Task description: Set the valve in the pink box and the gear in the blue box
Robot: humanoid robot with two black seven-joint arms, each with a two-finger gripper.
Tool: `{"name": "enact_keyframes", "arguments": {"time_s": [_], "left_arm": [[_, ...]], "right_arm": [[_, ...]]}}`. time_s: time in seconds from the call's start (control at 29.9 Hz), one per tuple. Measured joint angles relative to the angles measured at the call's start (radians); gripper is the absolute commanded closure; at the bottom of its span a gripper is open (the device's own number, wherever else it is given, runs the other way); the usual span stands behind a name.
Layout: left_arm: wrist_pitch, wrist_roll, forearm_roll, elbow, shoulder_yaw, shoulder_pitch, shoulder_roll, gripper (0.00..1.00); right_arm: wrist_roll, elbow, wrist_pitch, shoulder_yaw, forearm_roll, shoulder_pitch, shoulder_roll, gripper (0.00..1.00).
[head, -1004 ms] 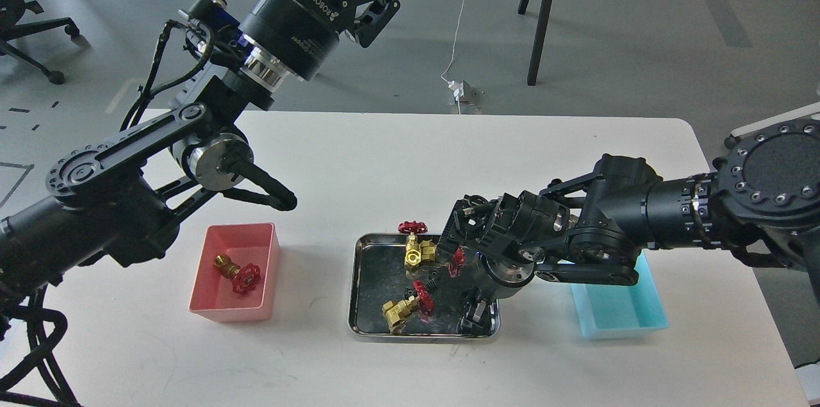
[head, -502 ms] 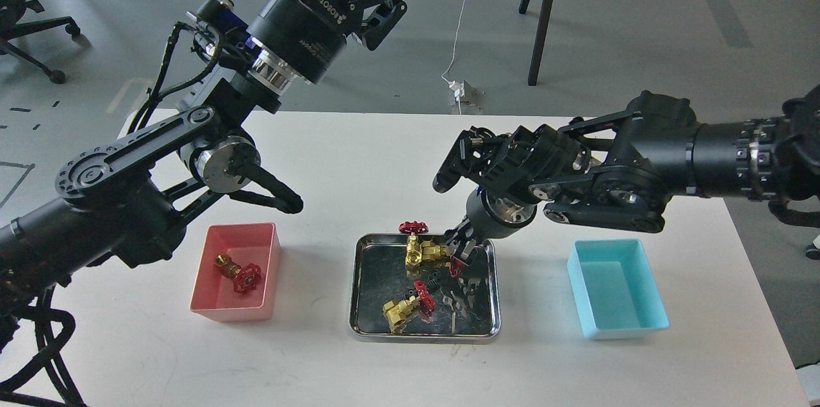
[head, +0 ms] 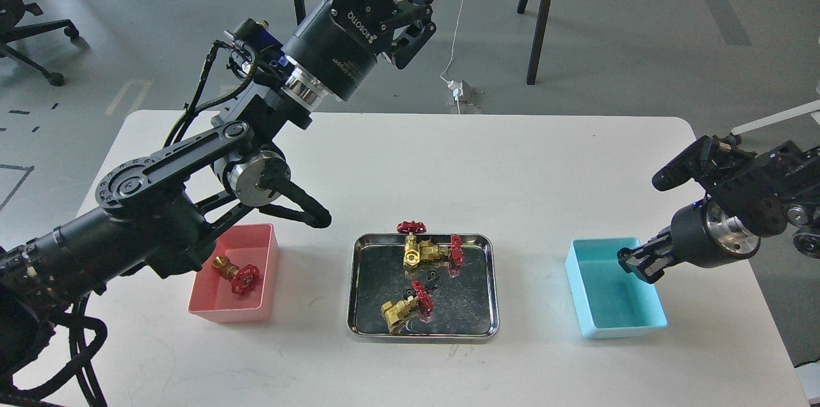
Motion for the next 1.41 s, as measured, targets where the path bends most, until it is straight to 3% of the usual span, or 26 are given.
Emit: {"name": "enact_keyframes", "arguments": {"time_s": [0.1,0.17,0.47,0.57,0.8,0.87,1.0,1.14,1.41], "left_arm": [[0.003,0.0,0.019,0.0,0.0,0.002,-0.013,0.1],[0.004,0.0,0.023,0.0,-0.001,0.003,-0.017,0.1],[-0.002,0.0,0.025,0.032,0.0,-0.004,0.016,0.1],[-0.016,0.0,0.025,0.074,0.0,-0.024,0.069,0.1],[-0.294,0.0,-0.035,0.24,-0.001,-0.194,0.163,0.1],[-0.355,0.0,-0.099,0.327,-0.003,-0.221,0.152,0.09],[-0.427,0.0,-0.253,0.458,-0.02,-0.227,0.071,0.07],[-0.434,0.0,-0.314,0.478,-0.041,-0.166,0.035,0.06],[-0.434,0.0,-0.296,0.476,-0.033,-0.115,0.027,0.01]], "right_arm": [[-0.001,-0.002,0.0,0.035,0.0,-0.046,-0.013,0.42],[-0.001,-0.003,0.0,0.063,0.001,-0.075,-0.019,0.0],[-0.003,-0.021,-0.066,0.214,0.039,-0.151,-0.081,0.01],[-0.003,-0.049,-0.145,0.345,0.201,-0.154,-0.133,0.0],[0.01,-0.146,-0.231,0.675,0.937,-0.154,-0.228,0.0],[0.032,-0.17,-0.226,0.734,1.141,-0.158,-0.226,0.0],[0.154,-0.224,-0.094,0.764,1.564,-0.193,-0.181,0.0],[0.246,-0.364,-0.008,0.776,1.675,-0.278,-0.055,0.0],[0.263,-0.479,0.0,0.785,1.685,-0.325,0.066,0.0]]}}
